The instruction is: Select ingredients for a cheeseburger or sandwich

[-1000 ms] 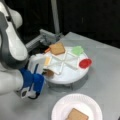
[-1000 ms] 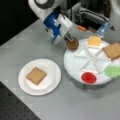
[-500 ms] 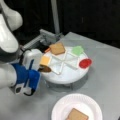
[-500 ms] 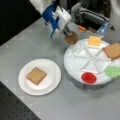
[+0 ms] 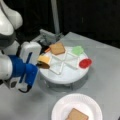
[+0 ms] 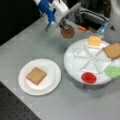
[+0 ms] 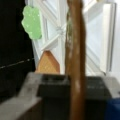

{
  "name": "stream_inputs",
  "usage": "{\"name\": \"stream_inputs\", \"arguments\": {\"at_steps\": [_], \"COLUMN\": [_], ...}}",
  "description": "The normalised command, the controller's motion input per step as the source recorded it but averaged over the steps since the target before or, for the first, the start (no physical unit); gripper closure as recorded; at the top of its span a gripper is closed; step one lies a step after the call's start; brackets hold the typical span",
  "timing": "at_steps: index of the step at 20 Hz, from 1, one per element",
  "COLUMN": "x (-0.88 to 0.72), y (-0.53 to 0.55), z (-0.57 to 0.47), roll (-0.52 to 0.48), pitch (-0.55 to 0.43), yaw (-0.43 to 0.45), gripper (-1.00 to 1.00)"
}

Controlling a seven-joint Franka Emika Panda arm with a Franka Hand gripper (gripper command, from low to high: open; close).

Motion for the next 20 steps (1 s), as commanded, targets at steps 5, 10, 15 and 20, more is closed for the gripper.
{"name": "stream_inputs", "arguments": {"at_steps": [5, 10, 15, 20], "x": [0.59, 0.66, 0.6, 0.69], "y": [-0.32, -0.33, -0.27, -0.14], "z": [0.02, -0.04, -0.04, -0.05], "roll": [-0.125, -0.037, 0.043, 0.014], "pitch": [0.184, 0.201, 0.232, 0.158], "yaw": [0.145, 0.127, 0.254, 0.407], "gripper": [1.0, 1.0, 1.0, 1.0]}}
